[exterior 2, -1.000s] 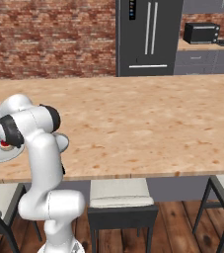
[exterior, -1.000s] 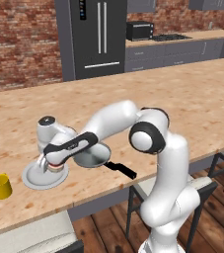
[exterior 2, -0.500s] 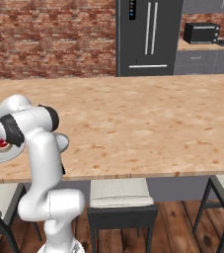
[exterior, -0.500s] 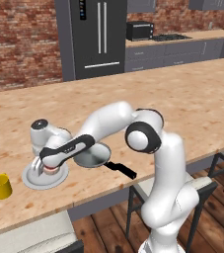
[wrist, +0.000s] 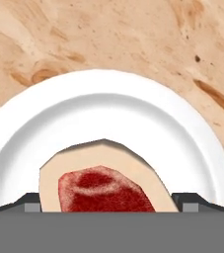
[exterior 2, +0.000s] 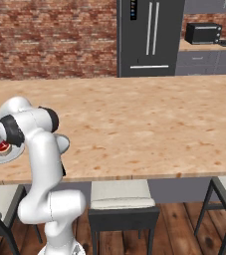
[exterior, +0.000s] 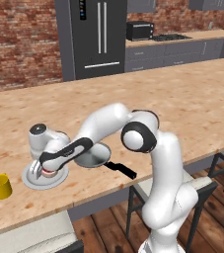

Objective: Pick up the pan with the steak in it and place it on the dining table. Then place the steak on the plate.

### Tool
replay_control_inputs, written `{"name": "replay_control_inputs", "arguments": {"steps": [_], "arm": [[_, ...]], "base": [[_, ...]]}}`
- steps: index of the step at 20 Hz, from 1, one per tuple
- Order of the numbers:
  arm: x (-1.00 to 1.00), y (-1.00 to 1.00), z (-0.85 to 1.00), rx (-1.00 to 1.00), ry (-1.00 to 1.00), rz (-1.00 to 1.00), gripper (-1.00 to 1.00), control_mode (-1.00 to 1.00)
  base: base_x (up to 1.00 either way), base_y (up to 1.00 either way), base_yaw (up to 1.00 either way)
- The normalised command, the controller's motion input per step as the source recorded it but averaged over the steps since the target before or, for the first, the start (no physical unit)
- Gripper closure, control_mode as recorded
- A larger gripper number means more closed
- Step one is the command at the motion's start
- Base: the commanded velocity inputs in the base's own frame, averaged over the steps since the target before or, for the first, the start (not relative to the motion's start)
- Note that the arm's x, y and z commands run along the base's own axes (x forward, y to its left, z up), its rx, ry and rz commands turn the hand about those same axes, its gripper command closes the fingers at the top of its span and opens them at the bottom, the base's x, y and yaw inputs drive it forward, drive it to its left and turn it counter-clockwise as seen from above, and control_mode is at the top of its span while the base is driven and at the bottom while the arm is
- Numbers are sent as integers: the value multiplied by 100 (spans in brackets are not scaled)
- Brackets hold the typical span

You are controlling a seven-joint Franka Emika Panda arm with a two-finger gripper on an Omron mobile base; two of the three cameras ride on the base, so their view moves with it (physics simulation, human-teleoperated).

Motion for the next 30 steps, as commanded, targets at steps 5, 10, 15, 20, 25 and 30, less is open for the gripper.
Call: {"name": "replay_control_inputs", "arguments": {"steps": [5, 10, 15, 20, 25, 30], "arm": [[17, 8, -6, 0, -2, -2, 100, -100], [23, 10, 5, 0, 0, -6, -100, -100], [13, 14, 50, 0, 0, -10, -100, -100], [2, 18, 62, 0, 0, -8, -100, -100], [1, 15, 50, 0, 0, -7, -100, -100], [-34, -21, 79, 5, 0, -8, -100, -100]], "base": [[0, 0, 0], [0, 0, 0], [0, 0, 0], [0, 0, 0], [0, 0, 0], [0, 0, 0]]}}
